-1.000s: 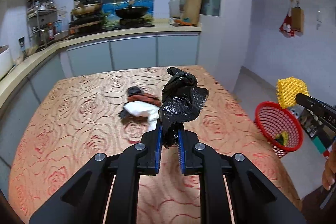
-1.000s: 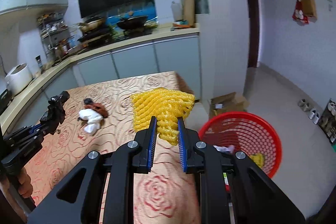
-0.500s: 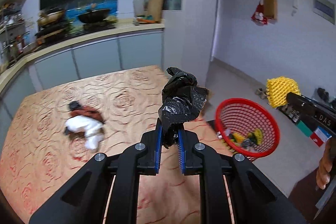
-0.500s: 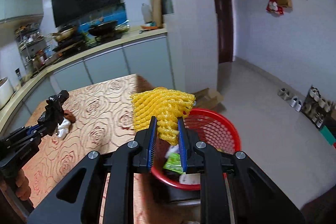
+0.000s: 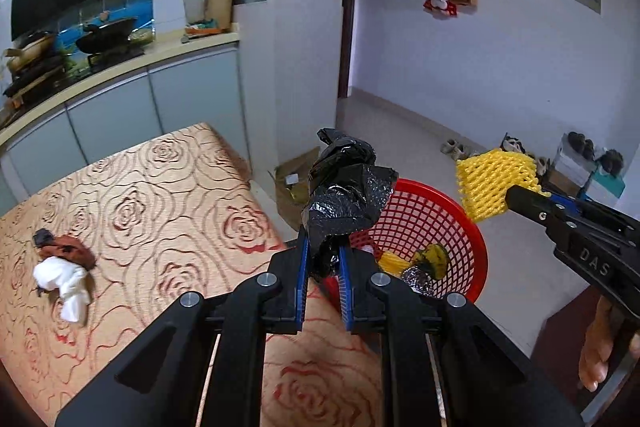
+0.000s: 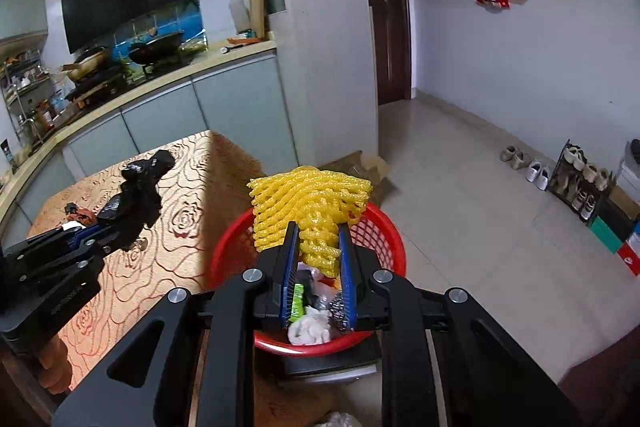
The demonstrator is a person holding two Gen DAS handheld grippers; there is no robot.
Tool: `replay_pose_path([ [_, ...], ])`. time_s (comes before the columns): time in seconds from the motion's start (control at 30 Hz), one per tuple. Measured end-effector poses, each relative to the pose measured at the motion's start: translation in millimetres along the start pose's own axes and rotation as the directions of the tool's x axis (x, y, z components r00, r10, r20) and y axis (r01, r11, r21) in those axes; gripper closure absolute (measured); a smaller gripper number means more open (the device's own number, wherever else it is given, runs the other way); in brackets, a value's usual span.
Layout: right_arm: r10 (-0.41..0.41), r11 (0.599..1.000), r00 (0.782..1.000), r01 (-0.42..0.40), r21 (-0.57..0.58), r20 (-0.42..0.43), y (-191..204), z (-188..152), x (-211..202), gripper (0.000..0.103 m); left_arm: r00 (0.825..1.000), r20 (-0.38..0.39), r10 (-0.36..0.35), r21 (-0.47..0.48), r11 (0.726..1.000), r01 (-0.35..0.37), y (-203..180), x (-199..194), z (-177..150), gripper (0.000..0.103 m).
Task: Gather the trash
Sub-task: 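Carry the black bag and yellow foam net over the red basket and open both tools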
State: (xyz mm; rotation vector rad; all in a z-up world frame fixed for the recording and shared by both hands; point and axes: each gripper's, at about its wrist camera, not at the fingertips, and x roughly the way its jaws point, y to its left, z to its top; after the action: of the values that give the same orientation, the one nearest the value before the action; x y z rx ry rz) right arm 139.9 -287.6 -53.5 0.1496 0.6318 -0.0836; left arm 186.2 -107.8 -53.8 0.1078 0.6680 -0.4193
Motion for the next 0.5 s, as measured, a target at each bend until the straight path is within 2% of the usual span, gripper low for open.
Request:
replay_pose_path([
  [0.23,-0.023,1.000,1.000,0.023,0.008,-0.020,-14,-1,10,0.083,0.999,-0.044,-0.014,0.030,0.999,0.015,-14,30,1,0.091],
  [0.5,-0.036,0.999,0.997,0.036,-0.010,-0.069,-16,-5,30,0.082,0.990,-0.110,-0.091,0.031,0.995,0.095,-29,52,0,0.091],
])
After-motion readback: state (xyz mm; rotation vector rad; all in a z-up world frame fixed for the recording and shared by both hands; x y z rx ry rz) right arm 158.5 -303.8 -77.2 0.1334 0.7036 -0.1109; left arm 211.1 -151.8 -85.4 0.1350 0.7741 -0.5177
